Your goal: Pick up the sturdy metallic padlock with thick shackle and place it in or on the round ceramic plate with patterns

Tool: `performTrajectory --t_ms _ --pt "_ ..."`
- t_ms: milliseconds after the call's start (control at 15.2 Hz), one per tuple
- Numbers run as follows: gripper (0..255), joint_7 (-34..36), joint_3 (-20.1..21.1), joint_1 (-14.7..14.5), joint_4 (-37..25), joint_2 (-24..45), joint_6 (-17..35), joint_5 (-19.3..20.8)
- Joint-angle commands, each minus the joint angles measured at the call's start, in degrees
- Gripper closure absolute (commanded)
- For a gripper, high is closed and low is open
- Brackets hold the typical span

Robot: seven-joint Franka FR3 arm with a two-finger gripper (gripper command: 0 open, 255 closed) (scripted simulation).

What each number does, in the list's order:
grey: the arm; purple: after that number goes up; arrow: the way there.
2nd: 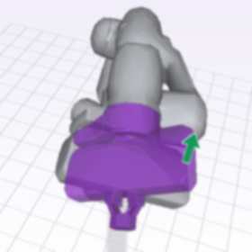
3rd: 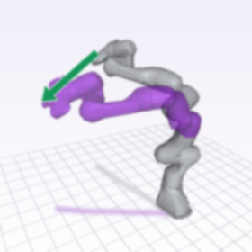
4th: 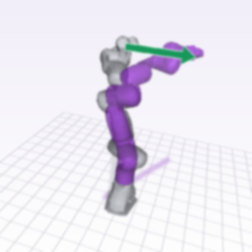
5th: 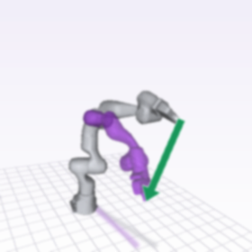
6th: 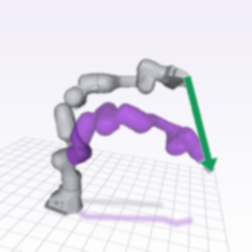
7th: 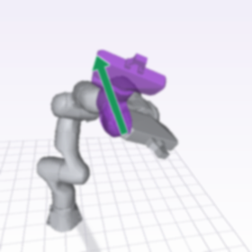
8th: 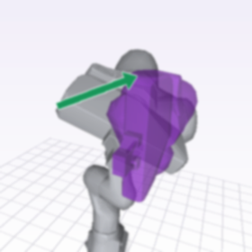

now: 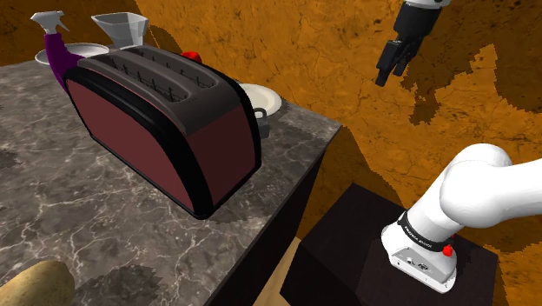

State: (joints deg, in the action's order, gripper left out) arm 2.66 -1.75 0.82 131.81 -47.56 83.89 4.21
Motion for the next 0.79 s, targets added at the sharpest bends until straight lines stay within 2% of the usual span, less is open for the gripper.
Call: performTrajectory --t_ms 0,726 --pt "0 0.0 0.0 0.0 0.0 0.0 0.0 0.0" --pt "0 12.6 9.2 -2.4 -5.7 16.9 10.0 -7.1"
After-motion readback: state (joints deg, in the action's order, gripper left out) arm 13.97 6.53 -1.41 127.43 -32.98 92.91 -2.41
